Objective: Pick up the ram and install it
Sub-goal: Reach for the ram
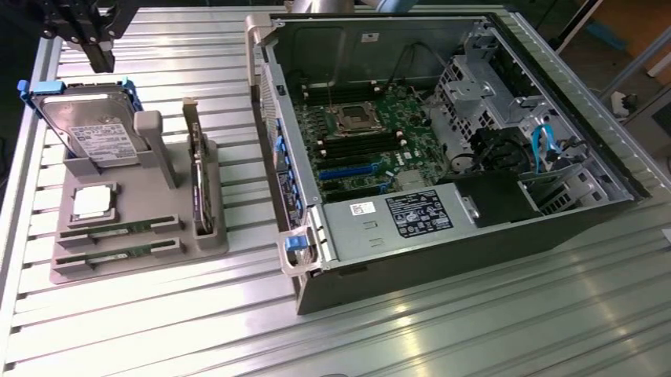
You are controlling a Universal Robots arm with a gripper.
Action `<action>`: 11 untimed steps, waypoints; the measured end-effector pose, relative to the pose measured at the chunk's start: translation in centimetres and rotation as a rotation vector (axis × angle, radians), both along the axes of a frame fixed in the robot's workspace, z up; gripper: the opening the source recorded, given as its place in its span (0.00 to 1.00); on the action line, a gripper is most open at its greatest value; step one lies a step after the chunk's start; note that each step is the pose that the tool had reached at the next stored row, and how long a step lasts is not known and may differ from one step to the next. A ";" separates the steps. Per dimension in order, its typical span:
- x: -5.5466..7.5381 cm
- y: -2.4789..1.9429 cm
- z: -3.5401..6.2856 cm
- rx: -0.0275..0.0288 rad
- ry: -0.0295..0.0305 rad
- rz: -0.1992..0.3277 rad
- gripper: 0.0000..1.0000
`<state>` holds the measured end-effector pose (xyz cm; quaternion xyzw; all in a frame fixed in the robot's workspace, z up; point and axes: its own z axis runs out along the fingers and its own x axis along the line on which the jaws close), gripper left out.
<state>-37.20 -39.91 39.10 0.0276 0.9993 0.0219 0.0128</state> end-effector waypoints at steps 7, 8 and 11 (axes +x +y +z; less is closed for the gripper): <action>0.0 0.00 0.00 0.0000 0.0000 0.008 0.11; 0.0 -0.01 0.00 0.0000 0.0000 0.008 0.11; 0.0 -0.01 0.00 0.0000 0.0000 0.000 0.11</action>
